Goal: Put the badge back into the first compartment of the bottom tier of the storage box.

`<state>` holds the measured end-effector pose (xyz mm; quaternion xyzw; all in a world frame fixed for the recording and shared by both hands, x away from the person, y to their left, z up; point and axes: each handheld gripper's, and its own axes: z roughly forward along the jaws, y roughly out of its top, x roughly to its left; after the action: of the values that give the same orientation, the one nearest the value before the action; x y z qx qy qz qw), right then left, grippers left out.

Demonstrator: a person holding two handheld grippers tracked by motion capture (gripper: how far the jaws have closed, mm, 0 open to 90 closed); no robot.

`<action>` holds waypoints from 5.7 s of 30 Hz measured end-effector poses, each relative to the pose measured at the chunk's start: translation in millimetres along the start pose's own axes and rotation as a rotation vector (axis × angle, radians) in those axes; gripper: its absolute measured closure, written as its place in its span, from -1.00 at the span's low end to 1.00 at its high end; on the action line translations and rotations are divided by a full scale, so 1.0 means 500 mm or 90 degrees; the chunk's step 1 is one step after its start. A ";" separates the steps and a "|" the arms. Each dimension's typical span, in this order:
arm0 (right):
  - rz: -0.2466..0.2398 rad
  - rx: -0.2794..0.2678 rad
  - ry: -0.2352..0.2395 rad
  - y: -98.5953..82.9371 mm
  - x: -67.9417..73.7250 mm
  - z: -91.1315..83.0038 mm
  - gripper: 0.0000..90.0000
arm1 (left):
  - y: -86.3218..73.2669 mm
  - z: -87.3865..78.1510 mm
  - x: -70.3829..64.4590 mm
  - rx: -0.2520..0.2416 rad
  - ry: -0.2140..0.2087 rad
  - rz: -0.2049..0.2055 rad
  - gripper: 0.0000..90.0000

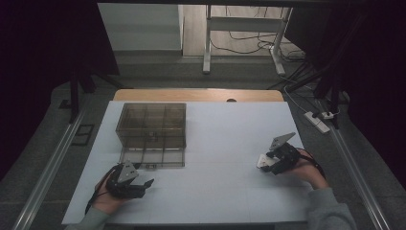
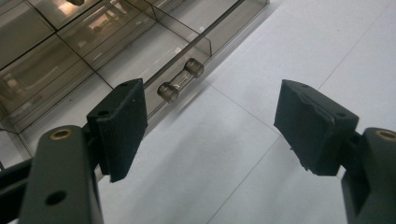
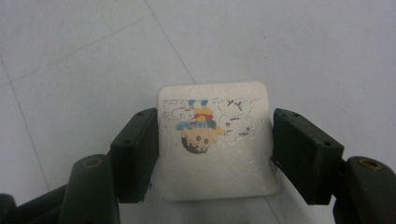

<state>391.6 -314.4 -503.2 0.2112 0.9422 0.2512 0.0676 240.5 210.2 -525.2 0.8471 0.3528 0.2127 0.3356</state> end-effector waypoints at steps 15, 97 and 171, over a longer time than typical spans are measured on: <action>0.040 -0.124 0.045 0.040 0.020 -0.020 -0.27 | 0.001 -0.001 0.002 -0.005 -0.008 -0.009 -0.48; 0.011 -0.324 0.043 0.241 0.138 0.019 -0.27 | 0.003 -0.002 0.000 -0.008 -0.002 -0.005 -0.49; -0.078 -0.320 0.129 0.392 0.237 0.133 -0.27 | 0.004 -0.002 -0.005 -0.008 -0.003 0.004 -0.50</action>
<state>371.6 -80.1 -464.7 0.1046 0.8633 0.4922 0.0381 239.3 208.0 -523.6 0.8465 0.3481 0.2143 0.3410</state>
